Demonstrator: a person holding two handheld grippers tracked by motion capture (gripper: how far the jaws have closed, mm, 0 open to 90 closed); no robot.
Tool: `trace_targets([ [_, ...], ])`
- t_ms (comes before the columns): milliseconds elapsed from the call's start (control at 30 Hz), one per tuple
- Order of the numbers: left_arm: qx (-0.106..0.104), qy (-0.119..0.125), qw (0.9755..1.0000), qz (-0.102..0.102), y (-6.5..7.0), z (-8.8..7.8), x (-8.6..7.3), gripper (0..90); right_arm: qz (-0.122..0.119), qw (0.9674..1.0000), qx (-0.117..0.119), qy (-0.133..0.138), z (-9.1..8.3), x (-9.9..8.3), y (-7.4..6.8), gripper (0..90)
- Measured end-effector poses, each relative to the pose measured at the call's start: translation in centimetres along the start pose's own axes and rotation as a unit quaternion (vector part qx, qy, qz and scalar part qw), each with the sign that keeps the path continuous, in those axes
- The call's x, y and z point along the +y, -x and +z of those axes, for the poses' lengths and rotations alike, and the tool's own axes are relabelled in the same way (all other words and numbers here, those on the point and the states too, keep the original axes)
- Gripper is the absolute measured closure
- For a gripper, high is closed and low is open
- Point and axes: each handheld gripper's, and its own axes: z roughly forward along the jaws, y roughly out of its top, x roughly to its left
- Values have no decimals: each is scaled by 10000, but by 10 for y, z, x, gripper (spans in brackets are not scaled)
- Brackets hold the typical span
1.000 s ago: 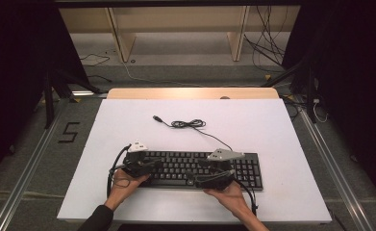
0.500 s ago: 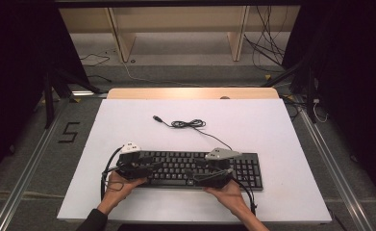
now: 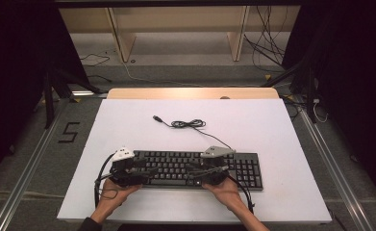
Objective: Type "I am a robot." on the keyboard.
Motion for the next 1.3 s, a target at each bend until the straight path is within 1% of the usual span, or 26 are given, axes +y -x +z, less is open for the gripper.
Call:
trace_targets([
  [133,19,44,10000,-8,1,-3,-3,326,5,10000,-48,-76,5,1,1,865],
  [267,41,111,9999,2,3,-6,-4,320,23,9998,-118,-159,10,3,2,900],
  [433,69,157,9999,10,3,-9,-6,309,78,9994,-216,-255,18,6,5,900],
  [667,66,178,9998,20,3,-13,-8,299,42,9987,-334,-369,25,7,7,900],
  [867,73,163,9998,51,3,-14,-10,296,34,9985,-350,-417,30,9,7,900],
  [1067,69,161,9998,47,3,-14,-11,295,12,9974,-427,-577,37,8,7,900],
  [1200,69,159,9998,50,3,-14,-11,295,-6,9968,-472,-641,39,7,7,900],
  [1300,71,150,9998,61,3,-14,-11,296,8,9968,-473,-640,40,7,7,900],
])
